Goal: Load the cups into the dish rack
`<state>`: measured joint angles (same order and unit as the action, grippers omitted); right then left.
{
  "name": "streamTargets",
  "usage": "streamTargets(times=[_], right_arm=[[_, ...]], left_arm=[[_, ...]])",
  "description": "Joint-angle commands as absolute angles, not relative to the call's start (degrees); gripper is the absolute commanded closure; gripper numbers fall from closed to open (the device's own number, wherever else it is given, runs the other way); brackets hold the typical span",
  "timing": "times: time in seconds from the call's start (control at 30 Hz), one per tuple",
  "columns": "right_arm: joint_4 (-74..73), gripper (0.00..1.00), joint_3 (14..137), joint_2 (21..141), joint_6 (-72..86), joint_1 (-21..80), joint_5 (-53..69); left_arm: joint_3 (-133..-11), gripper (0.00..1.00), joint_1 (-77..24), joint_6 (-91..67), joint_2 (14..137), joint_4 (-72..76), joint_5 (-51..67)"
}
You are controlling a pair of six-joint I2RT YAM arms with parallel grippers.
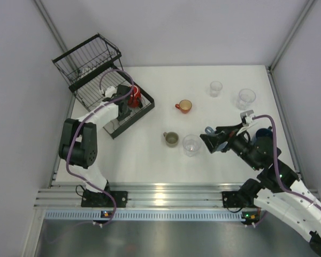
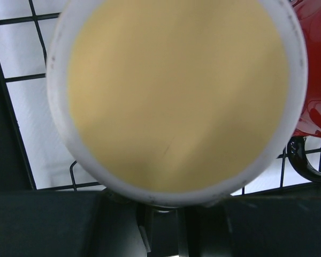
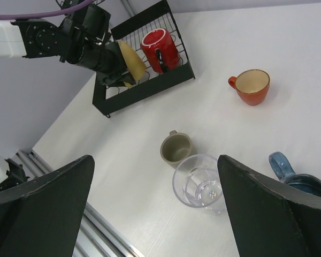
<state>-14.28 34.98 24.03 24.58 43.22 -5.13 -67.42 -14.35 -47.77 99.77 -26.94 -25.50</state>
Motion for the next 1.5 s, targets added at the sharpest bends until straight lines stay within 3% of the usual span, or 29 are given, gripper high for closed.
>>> streamTargets(times=[0.0, 0.2, 0.4, 1.3, 1.47], right_arm=[[-12.8, 0.01, 36.7, 24.5, 23.8, 43.2, -6.0], [-12.8, 0.01, 36.8, 24.9, 23.9, 43.2, -6.0], [-13.3, 0.01, 37.0, 25.9, 24.8, 43.2, -6.1], [-16.0, 0.01, 38.6, 30.8, 26.2, 43.2, -7.7], [-16.6, 0.01, 38.6, 31.6, 26.3, 43.2, -8.2]], left_arm=[[-69.9, 0.87, -14.5, -48.7, 99.1, -22.4, -26.8], [-69.2, 0.64, -14.8, -49.2, 97.8, -22.4, -27.2], [-68.6, 0.54, -14.8, -49.8, 97.3, -22.4, -25.7], [-64.5, 0.47, -14.8, -36.3, 81.2, -22.8, -17.6], [-62.1, 0.49, -14.1, -33.8, 76.1, -22.9, -22.6]])
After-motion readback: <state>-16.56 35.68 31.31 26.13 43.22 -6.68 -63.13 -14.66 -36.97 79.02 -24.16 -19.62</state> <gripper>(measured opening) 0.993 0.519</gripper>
